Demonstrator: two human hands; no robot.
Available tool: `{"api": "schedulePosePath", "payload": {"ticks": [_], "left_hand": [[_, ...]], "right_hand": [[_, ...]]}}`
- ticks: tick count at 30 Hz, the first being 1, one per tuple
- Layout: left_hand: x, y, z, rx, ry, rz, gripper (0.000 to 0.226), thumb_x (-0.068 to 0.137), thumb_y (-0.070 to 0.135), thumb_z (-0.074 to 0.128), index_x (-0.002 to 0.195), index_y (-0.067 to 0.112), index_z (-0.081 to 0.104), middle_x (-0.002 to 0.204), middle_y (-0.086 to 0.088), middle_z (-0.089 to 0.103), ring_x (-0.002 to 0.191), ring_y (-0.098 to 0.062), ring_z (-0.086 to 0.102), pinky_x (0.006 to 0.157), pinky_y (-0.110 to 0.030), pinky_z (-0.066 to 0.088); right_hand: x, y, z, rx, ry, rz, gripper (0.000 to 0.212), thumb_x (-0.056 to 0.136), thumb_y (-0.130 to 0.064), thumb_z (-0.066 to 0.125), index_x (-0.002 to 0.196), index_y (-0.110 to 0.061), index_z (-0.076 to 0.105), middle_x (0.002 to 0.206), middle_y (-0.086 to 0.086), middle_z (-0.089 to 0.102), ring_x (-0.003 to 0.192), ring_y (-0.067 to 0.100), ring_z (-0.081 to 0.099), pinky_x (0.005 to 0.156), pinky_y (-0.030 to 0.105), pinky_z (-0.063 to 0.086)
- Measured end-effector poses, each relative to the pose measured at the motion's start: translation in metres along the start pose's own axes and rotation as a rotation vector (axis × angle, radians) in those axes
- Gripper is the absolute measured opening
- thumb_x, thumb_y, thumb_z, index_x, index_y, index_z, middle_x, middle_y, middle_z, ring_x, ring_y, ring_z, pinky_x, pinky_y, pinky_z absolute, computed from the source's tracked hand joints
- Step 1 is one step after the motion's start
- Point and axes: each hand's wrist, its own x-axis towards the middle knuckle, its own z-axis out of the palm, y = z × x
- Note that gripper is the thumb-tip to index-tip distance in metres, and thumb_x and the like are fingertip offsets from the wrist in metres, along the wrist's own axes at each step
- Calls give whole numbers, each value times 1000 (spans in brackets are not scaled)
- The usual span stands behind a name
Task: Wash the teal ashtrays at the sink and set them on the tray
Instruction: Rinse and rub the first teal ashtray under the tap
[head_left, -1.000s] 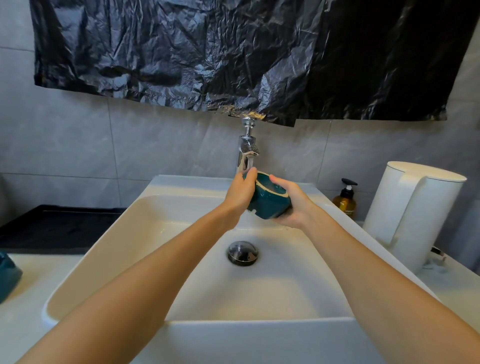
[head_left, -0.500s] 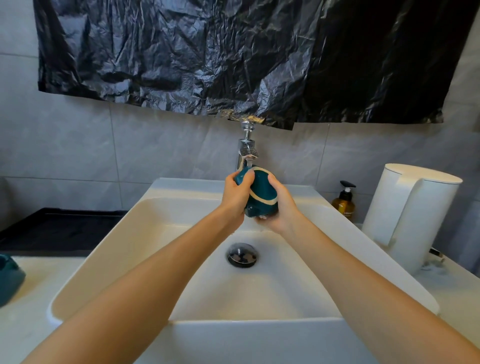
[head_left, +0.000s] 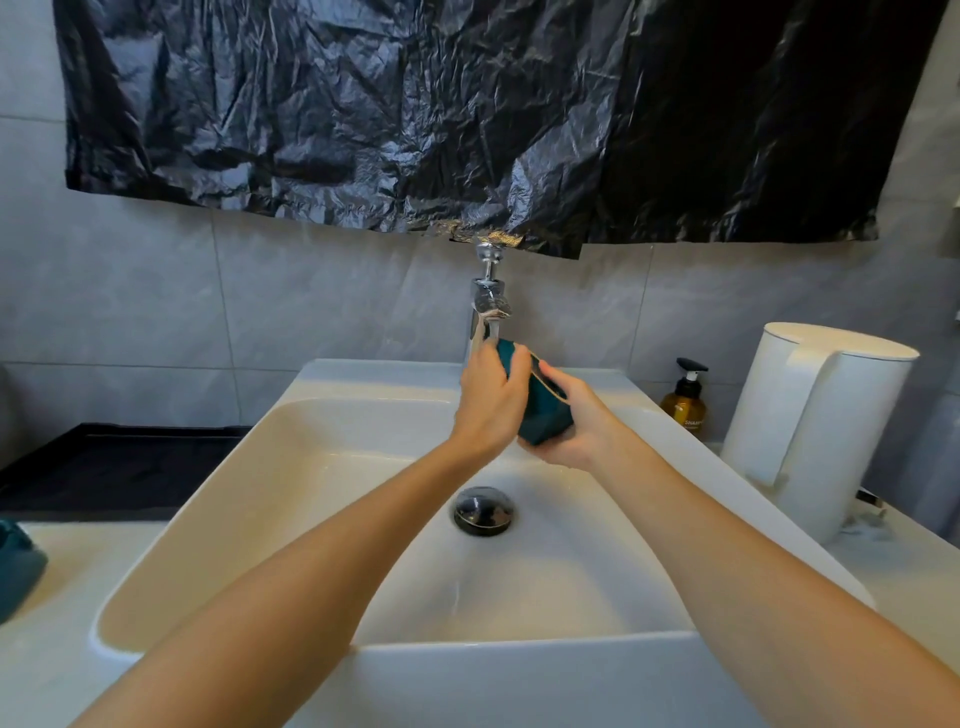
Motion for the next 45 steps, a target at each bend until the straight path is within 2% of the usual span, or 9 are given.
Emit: {"api": "schedulePosePath", "payload": {"ticks": [5, 11, 15, 19, 23, 29, 34, 39, 45], "left_hand": [[12, -9, -15, 16, -92, -241, 40, 100, 31, 25, 102, 8, 57, 96, -7, 59, 82, -16, 51, 71, -31, 40], [-5, -7, 4, -22, -58, -56, 39, 94, 33, 36, 129, 17, 42, 122, -5, 48, 116, -21, 44, 102, -38, 40], [5, -2, -8, -188, -102, -291, 27, 100, 31, 31, 101, 15, 52, 89, -4, 55, 78, -14, 51, 64, -25, 43], [13, -8, -22, -273, -227, -514, 31, 97, 39, 41, 106, 14, 56, 95, -8, 62, 84, -17, 58, 65, -24, 46], [10, -3, -24, -432, -239, -519, 35, 96, 33, 50, 125, 13, 48, 108, -8, 63, 94, -19, 61, 68, -26, 53], [9, -4, -6, -518, 90, -492, 48, 90, 36, 58, 131, 22, 38, 127, -8, 53, 112, -25, 56, 97, -44, 49], [3, -7, -3, -344, 3, -506, 53, 91, 45, 51, 138, 31, 30, 131, -10, 38, 116, -25, 47, 102, -39, 45], [-4, 5, 2, -194, 54, -383, 52, 94, 39, 48, 141, 24, 32, 133, -6, 28, 122, -20, 40, 95, -27, 37], [1, 8, -19, -366, -72, -377, 13, 91, 24, 53, 104, 22, 54, 102, -4, 63, 87, -14, 59, 70, -22, 49]], "right_hand": [[1, 3, -1, -97, -65, 58, 40, 83, -34, 70, 111, -6, 64, 99, 17, 72, 85, 33, 69, 70, 42, 56], [-2, -1, -1, -52, -15, -34, 28, 88, -34, 64, 98, -8, 63, 82, 12, 71, 82, 27, 64, 64, 39, 51], [-5, -5, -4, -178, -86, -13, 27, 88, -33, 63, 97, -8, 65, 79, 14, 74, 72, 29, 71, 62, 37, 57], [-3, -6, 0, -299, -126, -67, 24, 87, -34, 63, 100, -14, 66, 87, 10, 74, 88, 27, 66, 83, 40, 54], [-1, -7, 3, -262, -113, -154, 21, 87, -33, 64, 99, -16, 67, 87, 7, 74, 88, 24, 66, 84, 39, 53], [3, 14, 23, 86, 28, -134, 32, 91, -33, 61, 112, -10, 58, 100, 14, 64, 88, 26, 61, 78, 40, 50], [8, 12, 21, 63, 129, -189, 41, 89, -39, 63, 120, -13, 58, 113, 12, 66, 90, 26, 65, 63, 36, 53], [3, 1, 8, -24, 52, -192, 24, 92, -37, 58, 95, -14, 63, 95, 9, 68, 84, 22, 63, 66, 34, 52], [1, -4, 1, -137, -79, -125, 28, 88, -38, 62, 98, -13, 68, 91, 11, 73, 91, 26, 66, 82, 39, 54]]}}
